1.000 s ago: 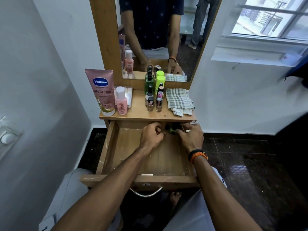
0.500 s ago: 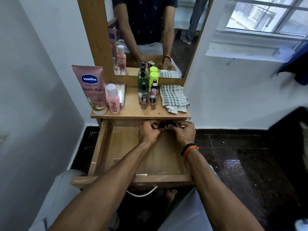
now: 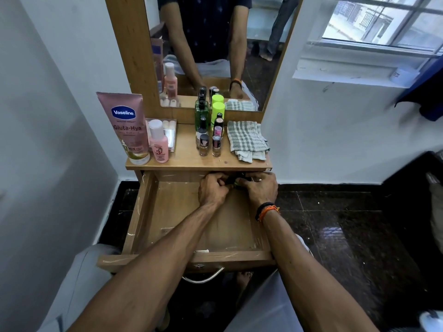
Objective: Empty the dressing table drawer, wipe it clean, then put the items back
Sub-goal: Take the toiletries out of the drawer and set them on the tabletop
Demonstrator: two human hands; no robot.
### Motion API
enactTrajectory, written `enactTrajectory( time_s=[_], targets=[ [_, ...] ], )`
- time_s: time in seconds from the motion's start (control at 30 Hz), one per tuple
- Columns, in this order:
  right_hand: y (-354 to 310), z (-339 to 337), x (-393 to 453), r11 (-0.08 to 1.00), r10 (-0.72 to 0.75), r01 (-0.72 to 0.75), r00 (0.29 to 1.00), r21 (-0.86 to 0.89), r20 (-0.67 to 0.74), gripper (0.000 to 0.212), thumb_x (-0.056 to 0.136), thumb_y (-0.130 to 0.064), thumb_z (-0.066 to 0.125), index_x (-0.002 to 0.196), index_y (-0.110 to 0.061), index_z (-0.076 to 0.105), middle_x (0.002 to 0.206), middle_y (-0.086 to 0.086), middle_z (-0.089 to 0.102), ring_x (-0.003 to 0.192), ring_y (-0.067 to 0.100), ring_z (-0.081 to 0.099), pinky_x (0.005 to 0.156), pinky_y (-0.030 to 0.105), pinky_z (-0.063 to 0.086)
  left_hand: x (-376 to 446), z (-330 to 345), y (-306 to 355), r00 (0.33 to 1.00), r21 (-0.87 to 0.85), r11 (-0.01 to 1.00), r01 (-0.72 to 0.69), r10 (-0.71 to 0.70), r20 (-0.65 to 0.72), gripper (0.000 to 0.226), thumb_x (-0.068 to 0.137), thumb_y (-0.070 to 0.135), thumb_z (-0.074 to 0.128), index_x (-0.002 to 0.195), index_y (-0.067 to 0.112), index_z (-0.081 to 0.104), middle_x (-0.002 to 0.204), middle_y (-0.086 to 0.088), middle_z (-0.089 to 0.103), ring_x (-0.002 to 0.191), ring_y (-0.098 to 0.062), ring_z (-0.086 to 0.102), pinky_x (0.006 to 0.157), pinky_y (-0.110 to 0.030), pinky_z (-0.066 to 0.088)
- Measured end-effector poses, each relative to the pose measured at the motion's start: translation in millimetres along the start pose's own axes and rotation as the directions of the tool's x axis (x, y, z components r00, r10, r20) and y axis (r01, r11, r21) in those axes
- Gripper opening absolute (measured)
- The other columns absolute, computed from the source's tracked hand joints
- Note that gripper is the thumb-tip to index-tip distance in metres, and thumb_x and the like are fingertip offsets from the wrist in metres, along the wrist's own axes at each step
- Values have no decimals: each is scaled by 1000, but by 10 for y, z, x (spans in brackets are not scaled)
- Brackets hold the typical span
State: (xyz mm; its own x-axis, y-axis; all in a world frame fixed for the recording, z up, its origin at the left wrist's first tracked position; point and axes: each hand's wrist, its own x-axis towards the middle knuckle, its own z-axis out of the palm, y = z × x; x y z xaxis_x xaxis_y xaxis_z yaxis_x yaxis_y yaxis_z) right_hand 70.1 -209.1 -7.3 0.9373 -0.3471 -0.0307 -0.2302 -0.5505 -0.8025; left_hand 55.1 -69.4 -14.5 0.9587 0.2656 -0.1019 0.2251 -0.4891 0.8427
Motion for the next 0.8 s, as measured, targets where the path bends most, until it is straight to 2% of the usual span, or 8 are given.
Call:
enactTrajectory(
  time_s=[0.2, 0.4, 0.53, 0.67, 0.8],
  targets=[
    [36, -7, -37, 1000, -4, 4, 1000, 24, 2, 39, 65, -39, 91, 98, -22, 78, 117, 2, 54, 110, 20, 53, 88, 29, 47, -15, 15, -29, 1000, 20, 999, -26, 26, -7, 13, 78, 20, 81, 89, 21, 75, 73, 8, 63, 81, -17, 65, 69, -26, 49],
    [43, -24, -67, 999, -8, 8, 1000, 40, 4, 39, 63, -40, 92, 96, -24, 79, 112, -1, 51, 106, 17, 49, 87, 30, 46, -26, 19, -25, 999, 20, 999, -34, 35, -12, 12, 79, 20, 79, 90, 21, 75, 82, 6, 70, 88, -18, 67, 73, -27, 51],
    [33, -50, -97, 1000, -13, 13, 1000, 19, -18, 36, 65, -38, 91, 95, -21, 79, 109, -2, 47, 112, 22, 50, 92, 33, 48, -59, -30, -9, 998, 0, 998, -59, 59, 21, 14, 78, 20, 80, 92, 21, 76, 90, 7, 75, 89, -13, 68, 78, -27, 54],
    [23, -110, -174, 999, -40, 40, 999, 4, -28, 35, 67, -37, 91, 94, -19, 78, 107, 0, 47, 114, 25, 50, 97, 39, 51, -117, -115, 6, 993, -6, 994, -111, 111, 43, 12, 78, 22, 81, 89, 24, 77, 79, 15, 70, 82, -5, 67, 72, -20, 49],
    [1, -177, -266, 997, -76, 76, 997, 4, -15, 37, 68, -38, 91, 96, -18, 78, 108, 1, 51, 113, 24, 50, 94, 39, 52, -194, -197, -29, 983, -67, 984, -165, 170, 76, 15, 79, 21, 82, 93, 21, 77, 82, 10, 74, 77, -2, 67, 69, -17, 51]
  ],
)
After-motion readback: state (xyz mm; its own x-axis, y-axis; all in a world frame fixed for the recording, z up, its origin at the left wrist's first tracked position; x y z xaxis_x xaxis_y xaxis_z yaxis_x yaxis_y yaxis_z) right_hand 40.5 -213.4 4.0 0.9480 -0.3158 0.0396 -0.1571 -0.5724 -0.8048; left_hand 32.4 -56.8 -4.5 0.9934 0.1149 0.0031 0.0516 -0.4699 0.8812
